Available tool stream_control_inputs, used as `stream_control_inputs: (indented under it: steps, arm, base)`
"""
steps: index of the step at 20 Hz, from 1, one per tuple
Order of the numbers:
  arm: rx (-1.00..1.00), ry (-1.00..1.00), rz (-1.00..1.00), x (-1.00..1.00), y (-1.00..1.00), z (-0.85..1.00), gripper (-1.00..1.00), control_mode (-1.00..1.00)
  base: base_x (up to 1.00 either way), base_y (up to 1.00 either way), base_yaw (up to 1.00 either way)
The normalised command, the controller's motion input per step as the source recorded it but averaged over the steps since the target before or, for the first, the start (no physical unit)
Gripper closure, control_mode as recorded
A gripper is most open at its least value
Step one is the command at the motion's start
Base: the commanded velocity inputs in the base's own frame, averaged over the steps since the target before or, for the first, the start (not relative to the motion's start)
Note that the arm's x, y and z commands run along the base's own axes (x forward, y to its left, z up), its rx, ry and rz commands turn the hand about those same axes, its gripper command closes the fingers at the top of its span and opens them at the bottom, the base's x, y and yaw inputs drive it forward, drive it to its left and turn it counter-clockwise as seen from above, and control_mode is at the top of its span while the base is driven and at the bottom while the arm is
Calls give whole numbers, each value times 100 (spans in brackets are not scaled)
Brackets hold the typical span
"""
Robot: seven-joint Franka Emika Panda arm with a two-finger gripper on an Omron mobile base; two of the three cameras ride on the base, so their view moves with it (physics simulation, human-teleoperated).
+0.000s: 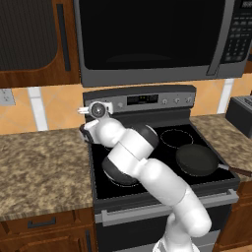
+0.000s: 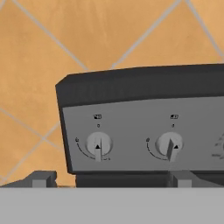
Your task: Pick the kettle from the counter and place it on a stove burner. Then turn the burner on.
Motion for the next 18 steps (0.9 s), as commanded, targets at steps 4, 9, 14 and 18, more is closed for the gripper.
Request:
stream_control_inputs:
  steps: [4, 9, 14, 18]
  arm:
    - [-4, 0, 0, 9, 14, 0, -100, -100]
    - [-6, 0, 0, 16, 13, 0, -100, -100]
    - [-2, 0, 0, 9, 1, 0, -100, -100]
    - [-1, 0, 0, 14, 0, 0, -100, -100]
  base:
    - [0, 0, 0]
    - [0, 0, 0]
    - [0, 0, 0]
    - [0, 0, 0]
